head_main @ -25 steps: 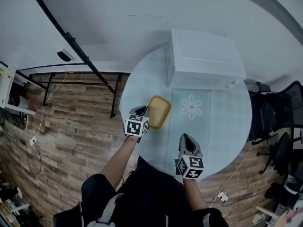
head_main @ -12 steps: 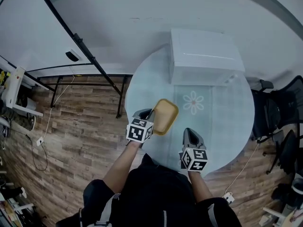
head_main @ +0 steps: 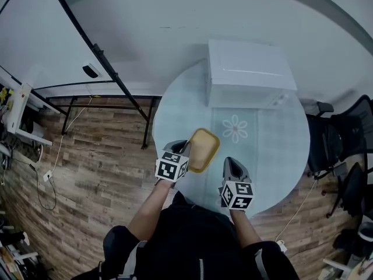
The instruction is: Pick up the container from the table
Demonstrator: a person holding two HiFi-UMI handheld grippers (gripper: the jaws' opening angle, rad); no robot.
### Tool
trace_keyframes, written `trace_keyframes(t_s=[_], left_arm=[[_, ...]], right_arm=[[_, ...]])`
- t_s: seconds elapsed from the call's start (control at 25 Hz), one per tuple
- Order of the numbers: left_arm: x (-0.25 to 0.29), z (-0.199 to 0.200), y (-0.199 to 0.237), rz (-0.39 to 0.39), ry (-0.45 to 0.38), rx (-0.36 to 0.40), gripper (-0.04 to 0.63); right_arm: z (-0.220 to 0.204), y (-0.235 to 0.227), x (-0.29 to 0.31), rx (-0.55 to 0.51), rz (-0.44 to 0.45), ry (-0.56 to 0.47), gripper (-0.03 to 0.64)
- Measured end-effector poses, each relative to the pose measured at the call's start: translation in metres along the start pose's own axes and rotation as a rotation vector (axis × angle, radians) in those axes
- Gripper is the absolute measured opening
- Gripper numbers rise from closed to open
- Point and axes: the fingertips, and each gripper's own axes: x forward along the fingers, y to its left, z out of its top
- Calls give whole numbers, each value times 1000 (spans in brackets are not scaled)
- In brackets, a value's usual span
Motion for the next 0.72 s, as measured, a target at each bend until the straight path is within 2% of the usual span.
trace_keyframes(t_s=[0.72], left_arm=[[5, -5, -8, -17, 24, 37, 27]], right_arm=[[0, -1, -4, -4, -11, 6, 23]])
